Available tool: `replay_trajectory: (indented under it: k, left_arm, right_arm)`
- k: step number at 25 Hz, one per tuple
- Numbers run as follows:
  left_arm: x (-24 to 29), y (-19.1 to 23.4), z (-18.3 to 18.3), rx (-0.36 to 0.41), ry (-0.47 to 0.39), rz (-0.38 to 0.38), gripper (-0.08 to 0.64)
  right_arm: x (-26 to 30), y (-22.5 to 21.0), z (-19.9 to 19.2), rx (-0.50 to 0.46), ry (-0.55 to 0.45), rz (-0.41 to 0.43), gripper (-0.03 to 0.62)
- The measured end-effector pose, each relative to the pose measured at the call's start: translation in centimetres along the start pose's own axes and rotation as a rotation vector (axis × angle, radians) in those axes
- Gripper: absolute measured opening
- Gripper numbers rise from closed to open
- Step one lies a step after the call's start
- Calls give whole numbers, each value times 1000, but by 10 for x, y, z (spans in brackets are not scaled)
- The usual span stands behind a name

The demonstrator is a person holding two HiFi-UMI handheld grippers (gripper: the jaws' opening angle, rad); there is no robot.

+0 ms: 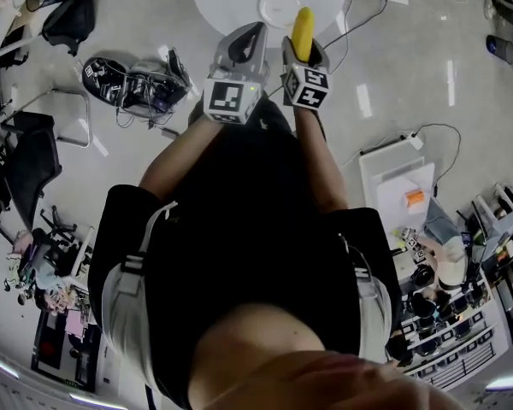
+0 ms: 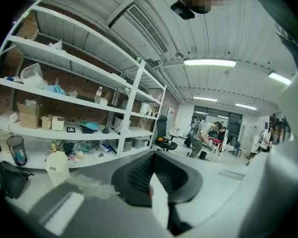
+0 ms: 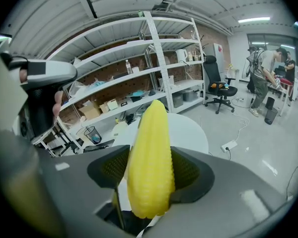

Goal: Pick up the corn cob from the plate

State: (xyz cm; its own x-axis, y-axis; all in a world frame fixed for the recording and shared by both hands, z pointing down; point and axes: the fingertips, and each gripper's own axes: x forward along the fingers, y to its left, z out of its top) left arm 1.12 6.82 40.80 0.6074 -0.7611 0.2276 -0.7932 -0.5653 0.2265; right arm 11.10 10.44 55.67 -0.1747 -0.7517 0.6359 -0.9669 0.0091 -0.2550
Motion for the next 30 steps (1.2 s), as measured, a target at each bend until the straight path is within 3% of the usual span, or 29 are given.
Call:
replay_trajectory:
  k: [14,30]
  left_arm:
    - [-16,-21,22,35,-32,-4,6]
    - [-16,-10,68,67,-84,-81,6]
  right_arm:
    - [-38,9,27,6,-100,22,261]
    - [-77,35,86,7,-249,-24,261]
